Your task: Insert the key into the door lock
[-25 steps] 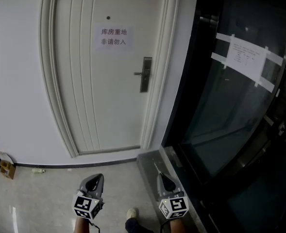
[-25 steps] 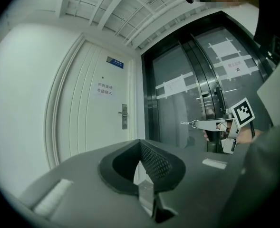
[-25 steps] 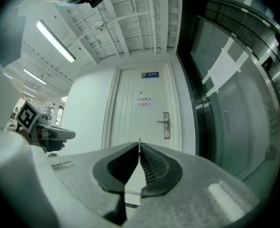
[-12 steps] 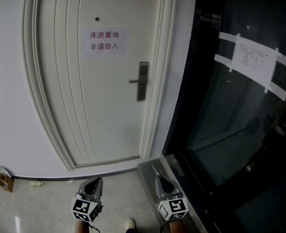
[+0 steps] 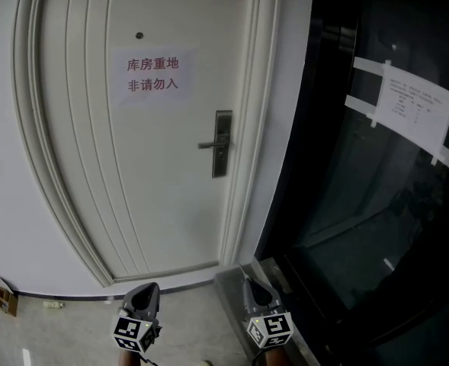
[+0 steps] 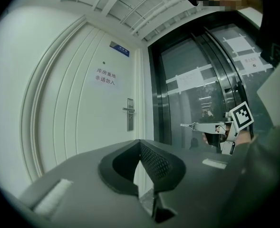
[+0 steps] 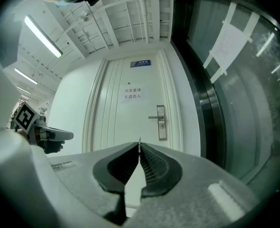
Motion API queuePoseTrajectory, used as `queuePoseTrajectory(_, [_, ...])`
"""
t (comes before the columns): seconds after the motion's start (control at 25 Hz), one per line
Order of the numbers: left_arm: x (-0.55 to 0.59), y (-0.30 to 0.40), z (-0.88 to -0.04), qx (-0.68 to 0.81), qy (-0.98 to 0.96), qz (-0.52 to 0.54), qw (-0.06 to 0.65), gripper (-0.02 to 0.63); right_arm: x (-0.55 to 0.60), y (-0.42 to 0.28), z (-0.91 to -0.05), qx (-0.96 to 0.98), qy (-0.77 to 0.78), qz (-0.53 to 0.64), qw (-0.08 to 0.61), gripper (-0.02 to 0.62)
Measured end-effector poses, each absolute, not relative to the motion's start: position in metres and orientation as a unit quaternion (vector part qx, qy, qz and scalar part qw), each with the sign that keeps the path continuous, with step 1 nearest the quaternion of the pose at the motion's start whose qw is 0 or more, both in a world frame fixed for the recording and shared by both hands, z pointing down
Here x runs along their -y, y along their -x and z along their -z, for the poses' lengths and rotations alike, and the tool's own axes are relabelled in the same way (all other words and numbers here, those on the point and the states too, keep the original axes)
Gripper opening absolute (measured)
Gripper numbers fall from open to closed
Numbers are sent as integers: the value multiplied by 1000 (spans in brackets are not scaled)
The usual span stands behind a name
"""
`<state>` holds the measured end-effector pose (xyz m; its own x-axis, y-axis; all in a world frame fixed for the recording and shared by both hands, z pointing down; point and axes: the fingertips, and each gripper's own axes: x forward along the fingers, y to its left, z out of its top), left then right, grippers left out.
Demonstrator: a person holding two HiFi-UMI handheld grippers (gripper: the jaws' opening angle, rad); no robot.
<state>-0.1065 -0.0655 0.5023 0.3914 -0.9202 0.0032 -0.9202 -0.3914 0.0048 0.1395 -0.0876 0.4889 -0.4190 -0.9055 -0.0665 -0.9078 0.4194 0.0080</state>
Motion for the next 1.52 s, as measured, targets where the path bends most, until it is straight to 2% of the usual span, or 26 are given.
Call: queuePoseTrajectory(1.52, [322,94,-491,480,-877,-8,-1,2,305,-144,-478,-796,605,-33,9,11])
